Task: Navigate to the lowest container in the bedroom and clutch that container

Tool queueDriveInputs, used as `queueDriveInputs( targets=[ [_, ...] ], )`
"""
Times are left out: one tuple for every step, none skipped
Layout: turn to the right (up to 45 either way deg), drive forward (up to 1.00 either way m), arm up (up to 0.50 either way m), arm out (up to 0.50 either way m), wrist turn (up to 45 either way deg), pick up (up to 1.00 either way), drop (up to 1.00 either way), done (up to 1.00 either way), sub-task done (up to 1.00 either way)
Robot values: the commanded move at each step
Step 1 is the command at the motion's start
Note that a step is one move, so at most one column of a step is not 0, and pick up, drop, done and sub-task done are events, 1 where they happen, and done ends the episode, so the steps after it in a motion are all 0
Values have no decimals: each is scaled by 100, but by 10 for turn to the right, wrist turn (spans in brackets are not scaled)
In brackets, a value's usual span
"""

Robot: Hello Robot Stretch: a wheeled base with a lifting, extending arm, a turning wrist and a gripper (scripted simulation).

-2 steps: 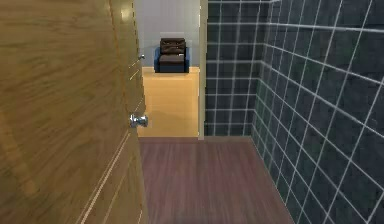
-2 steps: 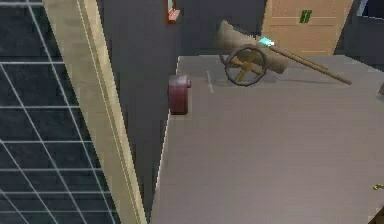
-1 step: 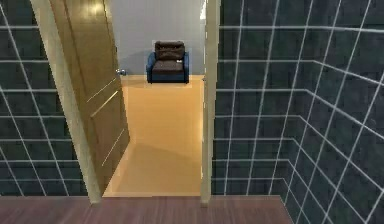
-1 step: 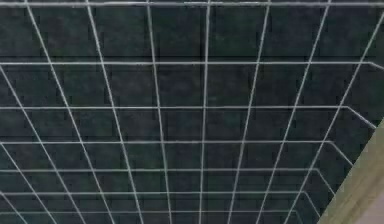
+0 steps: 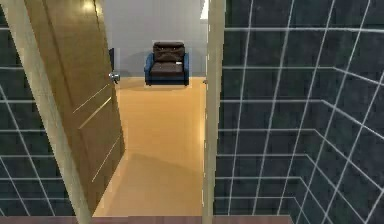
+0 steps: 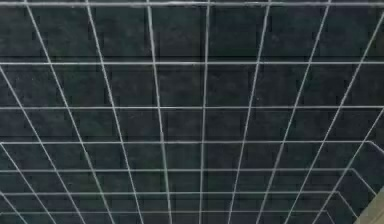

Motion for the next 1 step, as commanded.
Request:
queueDriveInputs(
  targets=[
    [-210, 0, 0, 0, 0, 0, 0, 0, 0]
  ],
)
